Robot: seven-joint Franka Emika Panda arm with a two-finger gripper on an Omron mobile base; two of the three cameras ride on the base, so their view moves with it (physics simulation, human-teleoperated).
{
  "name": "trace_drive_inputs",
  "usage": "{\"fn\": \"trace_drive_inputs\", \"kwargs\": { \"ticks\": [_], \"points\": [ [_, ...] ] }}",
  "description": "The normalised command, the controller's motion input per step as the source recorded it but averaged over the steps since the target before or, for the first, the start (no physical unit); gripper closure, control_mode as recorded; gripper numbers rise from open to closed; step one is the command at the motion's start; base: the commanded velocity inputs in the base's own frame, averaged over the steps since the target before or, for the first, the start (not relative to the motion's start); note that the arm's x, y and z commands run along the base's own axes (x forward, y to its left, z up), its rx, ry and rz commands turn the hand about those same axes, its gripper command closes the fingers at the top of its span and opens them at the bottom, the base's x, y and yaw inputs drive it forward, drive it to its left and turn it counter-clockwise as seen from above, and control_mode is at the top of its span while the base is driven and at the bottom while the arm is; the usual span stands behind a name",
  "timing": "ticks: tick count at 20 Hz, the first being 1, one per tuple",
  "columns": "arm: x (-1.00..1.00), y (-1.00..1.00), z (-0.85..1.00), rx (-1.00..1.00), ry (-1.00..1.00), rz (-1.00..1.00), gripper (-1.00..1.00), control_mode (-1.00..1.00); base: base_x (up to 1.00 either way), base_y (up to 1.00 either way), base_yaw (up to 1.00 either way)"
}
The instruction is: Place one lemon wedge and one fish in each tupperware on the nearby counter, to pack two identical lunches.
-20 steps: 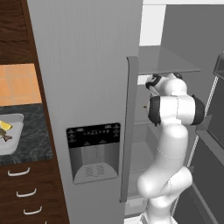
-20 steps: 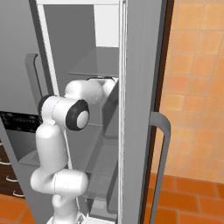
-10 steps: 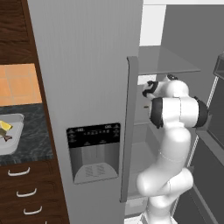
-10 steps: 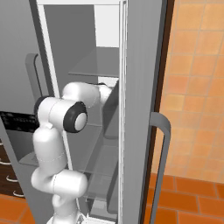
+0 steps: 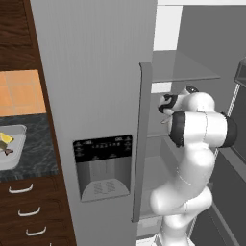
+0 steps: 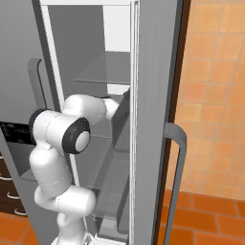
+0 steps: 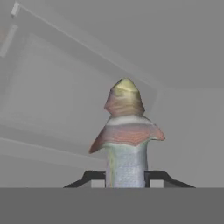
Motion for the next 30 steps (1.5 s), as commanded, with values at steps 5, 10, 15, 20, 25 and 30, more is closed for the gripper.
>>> {"fn": "trace_drive_inputs", "kwargs": {
  "ticks": [5,10,15,20,25,30],
  "points": [
    [-0.89,0.18,0.19,0.0,0.19,0.0,1.0,-1.0,0.0,0.0,0.0],
    [-1.0,0.3,-0.28,-0.14,-0.01,0.04,1.0,-1.0,0.0,0.0,0.0],
    [-1.0,0.34,-0.16,-0.16,-0.26,0.04,1.0,-1.0,0.0,0.0,0.0],
    [-1.0,0.13,0.67,-0.01,-0.1,0.02,1.0,-1.0,0.0,0.0,0.0],
    [-1.0,0.0,1.0,0.0,-0.02,0.01,1.0,-1.0,0.0,0.0,0.0],
    [-0.97,0.15,1.0,0.0,-0.13,0.08,1.0,-1.0,0.0,0.0,0.0]
  ]
}}
